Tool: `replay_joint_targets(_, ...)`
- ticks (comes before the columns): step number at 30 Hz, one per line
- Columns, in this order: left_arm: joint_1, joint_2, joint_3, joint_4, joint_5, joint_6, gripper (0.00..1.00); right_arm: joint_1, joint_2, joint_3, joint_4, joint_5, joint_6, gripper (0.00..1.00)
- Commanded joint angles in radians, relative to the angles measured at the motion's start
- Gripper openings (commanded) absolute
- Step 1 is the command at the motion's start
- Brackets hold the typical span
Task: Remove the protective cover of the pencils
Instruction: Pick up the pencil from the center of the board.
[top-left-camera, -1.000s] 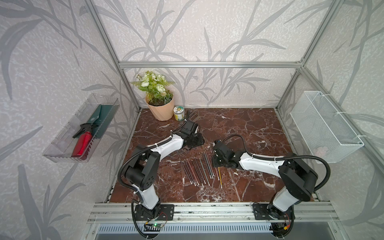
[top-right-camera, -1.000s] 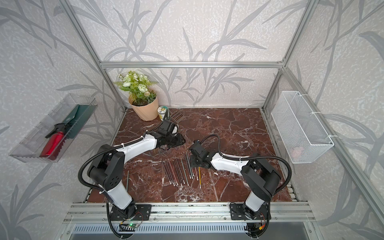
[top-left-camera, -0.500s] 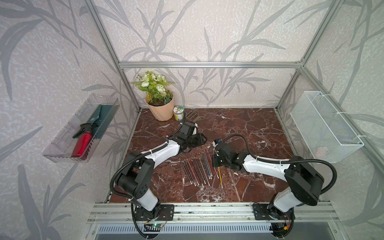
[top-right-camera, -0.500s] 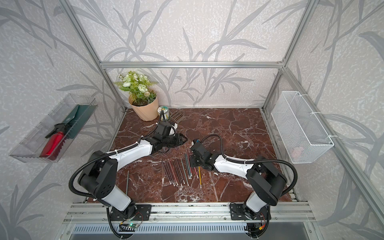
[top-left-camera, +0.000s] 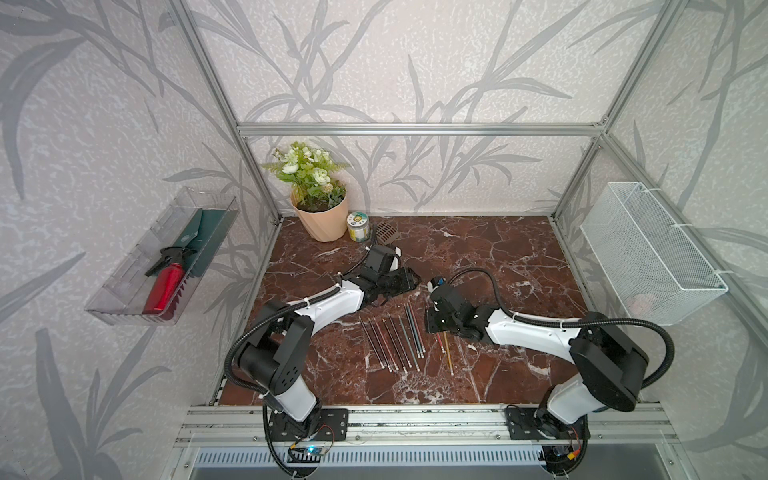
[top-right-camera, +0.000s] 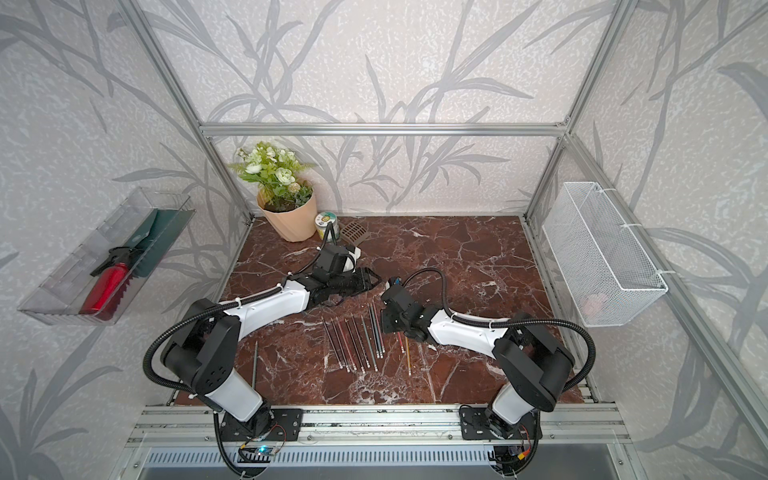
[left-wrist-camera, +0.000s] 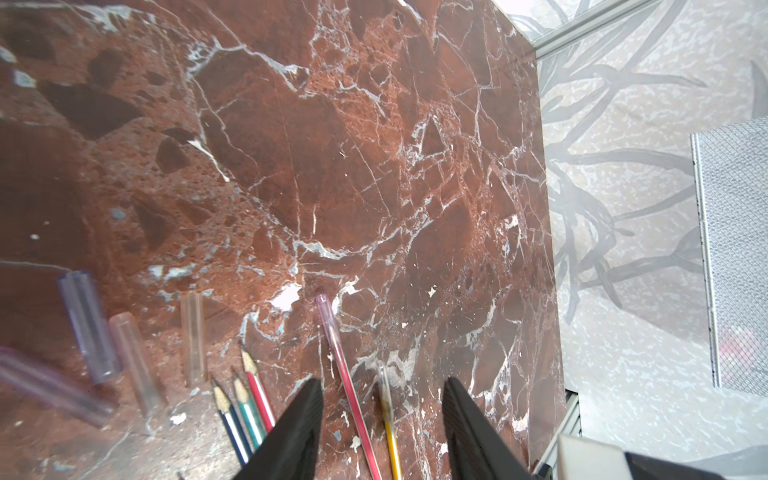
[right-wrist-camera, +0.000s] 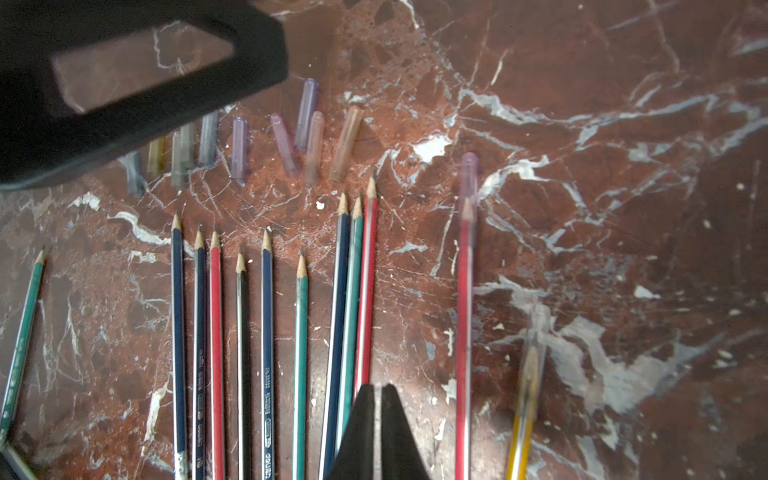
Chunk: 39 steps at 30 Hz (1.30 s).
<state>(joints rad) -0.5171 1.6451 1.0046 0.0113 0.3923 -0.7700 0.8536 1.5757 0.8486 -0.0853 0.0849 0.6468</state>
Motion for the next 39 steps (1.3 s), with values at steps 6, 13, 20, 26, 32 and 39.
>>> replay_joint_targets(6, -0.001, -0.043, -0.015, -0.029, -0.052, 0.014, 0.48, 0.002, 0.006, 0.04, -0.166, 0.077, -0.001, 0.19)
replay_joint_targets(13, 0.002, -0.055, -0.019, -0.03, -0.058, 0.017, 0.48, 0.01, 0.09, 0.098, -0.219, 0.066, -0.03, 0.21)
replay_joint_targets(20, 0.006, -0.056, -0.022, -0.027, -0.055, 0.015, 0.48, 0.01, 0.168, 0.146, -0.268, 0.075, -0.032, 0.24)
replay_joint_targets(26, 0.006, -0.058, -0.024, -0.026, -0.053, 0.014, 0.46, 0.013, 0.222, 0.19, -0.298, 0.068, -0.036, 0.26)
replay_joint_targets(32, 0.021, -0.102, -0.068, 0.004, -0.077, 0.003, 0.47, 0.016, 0.26, 0.221, -0.328, 0.073, -0.037, 0.25)
replay_joint_targets(39, 0.037, -0.185, -0.146, 0.072, -0.123, -0.012, 0.49, 0.019, 0.266, 0.225, -0.328, 0.075, -0.039, 0.13)
